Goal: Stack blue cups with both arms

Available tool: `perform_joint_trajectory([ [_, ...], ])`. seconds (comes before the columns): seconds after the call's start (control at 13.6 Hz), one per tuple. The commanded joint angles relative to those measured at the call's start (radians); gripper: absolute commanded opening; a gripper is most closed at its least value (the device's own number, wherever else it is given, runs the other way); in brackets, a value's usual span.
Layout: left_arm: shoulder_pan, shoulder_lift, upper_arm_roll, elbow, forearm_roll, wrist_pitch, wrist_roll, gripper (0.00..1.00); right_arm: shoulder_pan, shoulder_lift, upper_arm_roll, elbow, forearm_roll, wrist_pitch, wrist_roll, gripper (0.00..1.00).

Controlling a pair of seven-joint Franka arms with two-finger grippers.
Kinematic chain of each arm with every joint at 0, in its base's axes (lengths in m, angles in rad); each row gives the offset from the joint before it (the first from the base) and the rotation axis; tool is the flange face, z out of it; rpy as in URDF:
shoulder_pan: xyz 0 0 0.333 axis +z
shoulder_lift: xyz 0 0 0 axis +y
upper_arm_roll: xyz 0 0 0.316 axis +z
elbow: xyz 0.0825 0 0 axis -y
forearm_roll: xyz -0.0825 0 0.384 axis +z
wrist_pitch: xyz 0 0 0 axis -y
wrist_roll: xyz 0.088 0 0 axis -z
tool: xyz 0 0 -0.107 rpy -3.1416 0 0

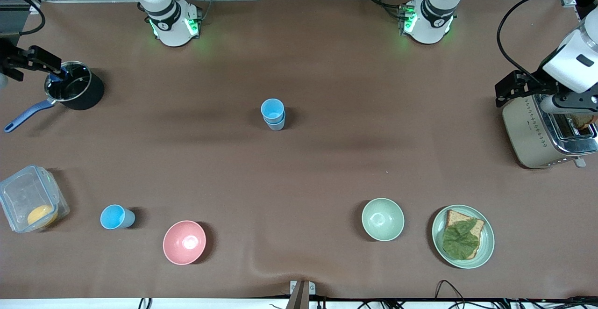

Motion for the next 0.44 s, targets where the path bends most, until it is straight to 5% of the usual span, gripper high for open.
perform_joint_trajectory([
  [0.0, -0.005, -0.009, 0.008, 0.016, -0.030, -0.033, 0.017, 1.00, -0.004, 0.017, 0.000, 0.027, 0.008, -0.029, -0.013, 1.00],
  [0.37, -0.004, -0.009, 0.021, 0.016, -0.072, -0.047, -0.025, 1.00, -0.004, 0.017, 0.000, 0.023, 0.009, -0.031, -0.013, 1.00],
])
